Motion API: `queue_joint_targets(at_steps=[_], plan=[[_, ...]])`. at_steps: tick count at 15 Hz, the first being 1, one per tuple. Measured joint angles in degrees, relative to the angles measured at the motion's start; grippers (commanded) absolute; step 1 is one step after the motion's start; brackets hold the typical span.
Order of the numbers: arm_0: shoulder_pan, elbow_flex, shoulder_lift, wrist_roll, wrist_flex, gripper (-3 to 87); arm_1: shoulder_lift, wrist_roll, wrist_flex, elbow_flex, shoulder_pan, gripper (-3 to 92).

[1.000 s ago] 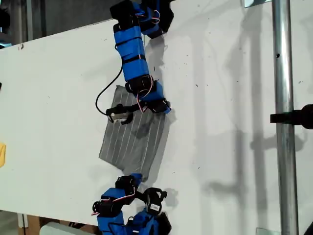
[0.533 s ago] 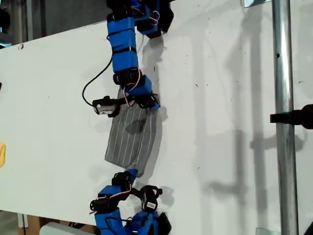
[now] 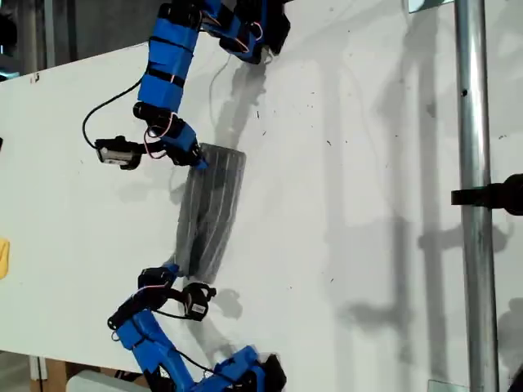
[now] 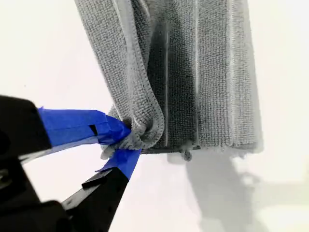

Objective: Grasp corners of a towel and fold twice.

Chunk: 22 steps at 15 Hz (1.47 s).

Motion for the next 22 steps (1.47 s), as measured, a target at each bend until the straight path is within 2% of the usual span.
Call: queue_joint_targets(at_steps=[3, 5, 8, 11, 16, 17, 19, 22], plan=[[-2.90, -16.79, -8.96, 2.81, 4.66, -2.3, 0.88, -5.80, 0.44, -1.05, 9.93, -0.2], [-3.69, -20.39, -9.23, 2.90, 6.33, -2.1, 2.37, -8.09, 2.02, -4.04, 12.74, -0.2], [-3.78, -19.25, -9.23, 1.76, 6.94, -0.7, 2.99, -7.29, 0.79, -1.58, 9.93, -0.2], [-3.78, -13.36, -9.49, -2.11, 6.86, 3.7, 2.72, -3.34, -3.69, 5.10, 3.16, -0.2], [-2.90, -1.41, -11.60, -5.36, 0.62, 4.6, -3.87, 0.44, -12.04, 12.83, 0.97, -0.2], [-2.90, -1.23, -12.92, -5.19, -0.09, 5.8, -6.24, 0.44, -13.62, 12.83, 1.23, 1.7], [-2.99, -1.23, -15.56, -5.45, -0.44, 24.2, -9.93, 0.53, -14.59, 12.83, 1.67, 26.3], [-4.92, -1.85, -16.26, -3.60, 2.20, 33.0, -11.43, 0.88, -13.18, 12.83, 3.43, 32.3]])
